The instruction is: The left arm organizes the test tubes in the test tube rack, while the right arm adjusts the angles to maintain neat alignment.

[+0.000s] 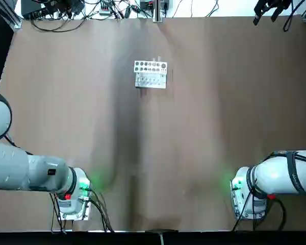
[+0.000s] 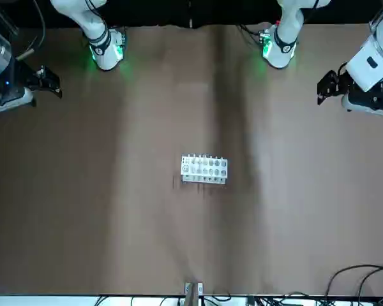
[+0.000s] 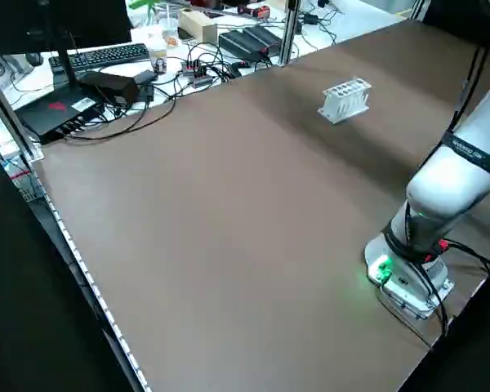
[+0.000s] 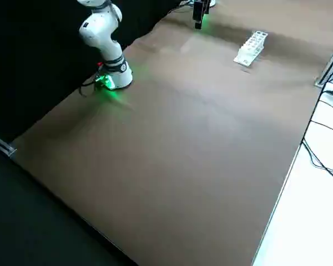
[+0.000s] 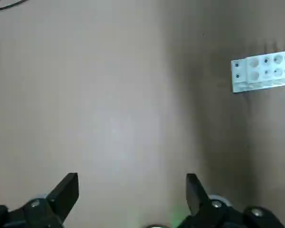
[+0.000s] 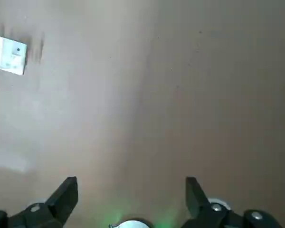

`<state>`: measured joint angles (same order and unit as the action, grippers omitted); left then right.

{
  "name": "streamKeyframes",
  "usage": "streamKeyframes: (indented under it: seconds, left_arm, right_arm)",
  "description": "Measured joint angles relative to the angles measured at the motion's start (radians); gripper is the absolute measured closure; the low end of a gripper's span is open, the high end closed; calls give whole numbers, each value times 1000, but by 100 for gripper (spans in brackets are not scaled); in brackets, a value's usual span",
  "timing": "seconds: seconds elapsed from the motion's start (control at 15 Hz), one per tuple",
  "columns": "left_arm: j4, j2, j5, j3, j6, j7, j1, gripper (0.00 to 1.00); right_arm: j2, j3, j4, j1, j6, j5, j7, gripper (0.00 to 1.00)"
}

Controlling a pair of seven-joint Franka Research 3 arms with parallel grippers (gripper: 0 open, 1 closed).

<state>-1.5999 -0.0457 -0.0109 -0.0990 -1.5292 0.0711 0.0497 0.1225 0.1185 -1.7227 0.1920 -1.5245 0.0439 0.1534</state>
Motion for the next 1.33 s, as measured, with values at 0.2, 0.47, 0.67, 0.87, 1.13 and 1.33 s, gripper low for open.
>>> streamKeyframes:
  seconds: [0.2,0.47,0.67,0.87,1.13,1.33]
  left_arm:
    - [-4,0,0,0,1,4,-1,0]
    - [-14,16,8,-5,1,1,12,0]
    - [-15,58,102,-21,-2,-63,42,0]
    - [4,128,137,-54,-17,-164,90,0]
    - [44,239,133,-57,-87,-307,219,0]
    - [56,312,81,-55,-201,-476,316,0]
  right_arm:
    - [0,1,0,0,0,0,0,0]
    - [0,2,0,0,0,0,0,0]
    - [0,2,0,0,0,0,0,0]
    - [0,2,0,0,0,0,0,0]
    - [0,4,0,-1,0,0,0,0]
    - [0,5,0,-1,0,0,0,0]
